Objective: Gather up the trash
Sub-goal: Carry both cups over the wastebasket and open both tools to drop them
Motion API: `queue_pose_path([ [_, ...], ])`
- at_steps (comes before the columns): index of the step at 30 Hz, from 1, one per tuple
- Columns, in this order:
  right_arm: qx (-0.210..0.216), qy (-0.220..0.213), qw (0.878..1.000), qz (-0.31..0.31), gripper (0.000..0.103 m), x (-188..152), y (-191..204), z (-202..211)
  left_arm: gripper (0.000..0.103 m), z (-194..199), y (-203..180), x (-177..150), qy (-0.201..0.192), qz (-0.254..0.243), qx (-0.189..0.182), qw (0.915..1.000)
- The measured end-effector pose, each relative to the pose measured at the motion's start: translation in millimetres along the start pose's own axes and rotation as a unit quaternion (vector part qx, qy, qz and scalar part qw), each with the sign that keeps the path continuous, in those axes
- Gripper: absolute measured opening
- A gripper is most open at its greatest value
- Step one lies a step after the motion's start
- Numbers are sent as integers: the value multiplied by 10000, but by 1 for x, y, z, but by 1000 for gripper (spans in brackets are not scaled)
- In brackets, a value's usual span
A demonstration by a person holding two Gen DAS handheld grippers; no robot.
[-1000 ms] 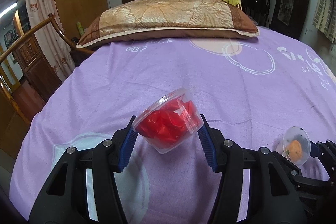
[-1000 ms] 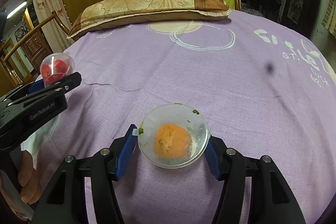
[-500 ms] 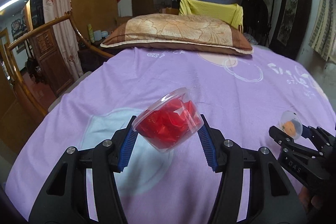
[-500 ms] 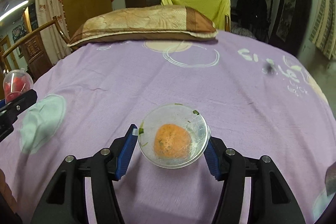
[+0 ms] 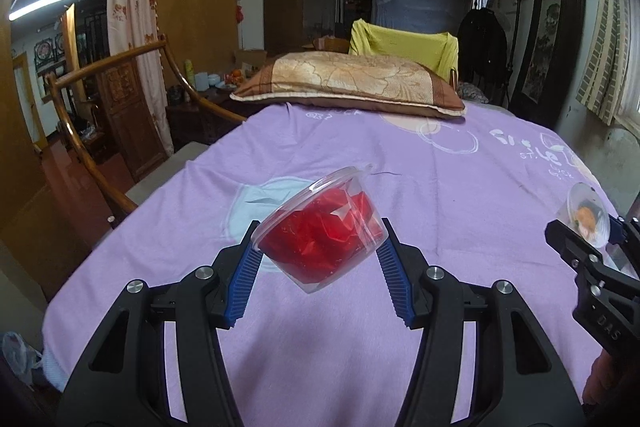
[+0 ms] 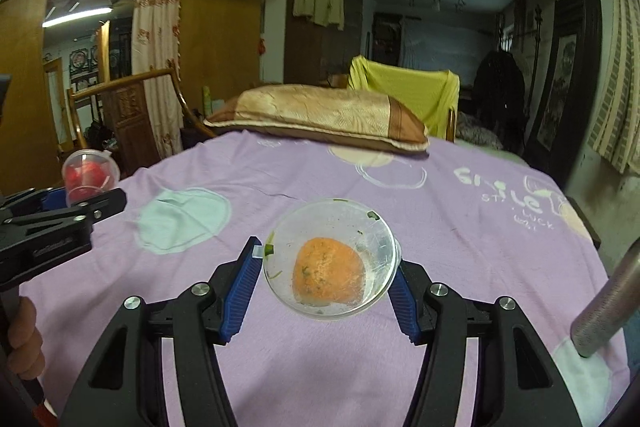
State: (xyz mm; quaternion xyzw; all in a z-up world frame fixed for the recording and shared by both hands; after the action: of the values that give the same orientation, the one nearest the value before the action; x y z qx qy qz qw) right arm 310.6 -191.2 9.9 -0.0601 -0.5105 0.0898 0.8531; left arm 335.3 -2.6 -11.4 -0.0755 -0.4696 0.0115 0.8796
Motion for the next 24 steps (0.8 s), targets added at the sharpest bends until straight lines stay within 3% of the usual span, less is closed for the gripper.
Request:
queue_pose_path([
  [15,185,-1040,9944,30,60,-1,19,158,56,154,-3,-6,-989,-89,-56,9950],
  [20,422,-1298,9905,183,60,-3,42,197,56,208,22,-24,-1213,21,38,9926],
  [24,671,-1506,9854,434,60,-2,74,225,56,239,56,-44,-1285,136,323,9911],
])
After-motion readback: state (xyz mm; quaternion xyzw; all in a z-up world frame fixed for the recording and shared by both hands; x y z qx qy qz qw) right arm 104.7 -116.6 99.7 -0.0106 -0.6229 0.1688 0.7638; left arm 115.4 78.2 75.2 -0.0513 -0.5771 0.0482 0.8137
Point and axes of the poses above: each gripper's, at about its wrist camera, not at the fingertips, and z roughly against the way its jaws point, y to its left, x to its top, the point moved 8 cm from there along -z, roughly the way its jaws point, and after that the axes turned 9 degrees about z, right-handed, at the moved point
